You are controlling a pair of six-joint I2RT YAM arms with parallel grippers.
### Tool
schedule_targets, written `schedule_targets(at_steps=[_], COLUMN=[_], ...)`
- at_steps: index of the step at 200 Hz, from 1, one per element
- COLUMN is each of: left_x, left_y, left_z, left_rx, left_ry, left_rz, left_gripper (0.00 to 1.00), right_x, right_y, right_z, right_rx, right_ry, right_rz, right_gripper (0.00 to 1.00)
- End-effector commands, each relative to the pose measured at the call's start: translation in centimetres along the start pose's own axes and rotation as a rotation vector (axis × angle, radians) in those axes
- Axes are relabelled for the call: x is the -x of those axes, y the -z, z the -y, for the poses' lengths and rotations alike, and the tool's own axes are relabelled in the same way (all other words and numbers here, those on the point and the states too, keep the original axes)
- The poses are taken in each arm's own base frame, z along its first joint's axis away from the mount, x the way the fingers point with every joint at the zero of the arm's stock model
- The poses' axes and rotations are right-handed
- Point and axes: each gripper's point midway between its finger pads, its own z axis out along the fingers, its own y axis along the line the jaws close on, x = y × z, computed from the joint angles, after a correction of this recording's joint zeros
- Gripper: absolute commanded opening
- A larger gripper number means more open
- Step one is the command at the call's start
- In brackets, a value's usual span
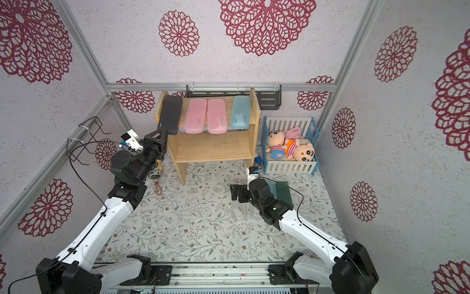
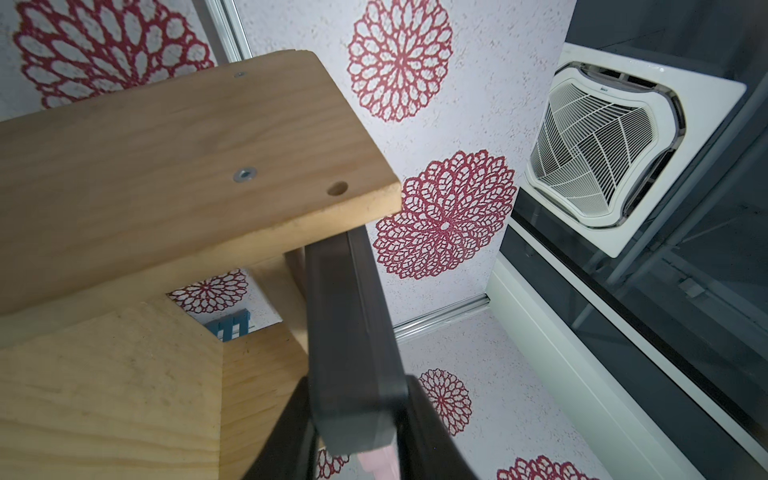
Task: Remove the pencil cases from the shelf
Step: Pick up the pencil case from the shelf.
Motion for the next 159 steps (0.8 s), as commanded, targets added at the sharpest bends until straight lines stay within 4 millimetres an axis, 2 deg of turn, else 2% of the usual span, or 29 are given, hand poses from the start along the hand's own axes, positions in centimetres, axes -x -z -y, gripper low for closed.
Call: schedule_targets(at_steps=[1,39,69,99,110,127,159], left_x=[1.2,0.8,0.6,-0.3,-0.8,-1.4,-2.1], left_y=[1.3,3.7,7.6,12.3,14.2,16.3,19.2], left_z=[3.5,6.9,8.5,8.0,7.9,6.6,4.4], left_rx=[-0.099,-0.204,-0.294,-0.316,-0.332,-0.303,-0.274], left_ry=[-0.100,-0.239,-0.345,-0.514,-0.574,-0.651,-0.721], left_rz=[0.052,0.043,0.083,0.102,0.106,0.096,0.097], left_gripper=[0.00,0.00,0.00,0.00,0.00,0.00,0.00], right_x=[3.1,5.7,7.9,9.3,9.6,9.9,9.8], right_y=[1.3,4.6,7.9,11.1,12.1,13.6,14.1], right_z=[-1.1,-3.5,-6.1,-9.5,-11.4,-14.6,-20.7], right_rx=[0.021,0.081,0.154,0.282,0.345,0.447,0.584], right_ry=[0.008,0.013,0.014,-0.003,-0.011,-0.021,-0.029], right_rz=[0.084,0.213,0.317,0.391,0.410,0.443,0.430], right_gripper=[0.99,0.99,0.99,0.99,0.99,0.99,0.99])
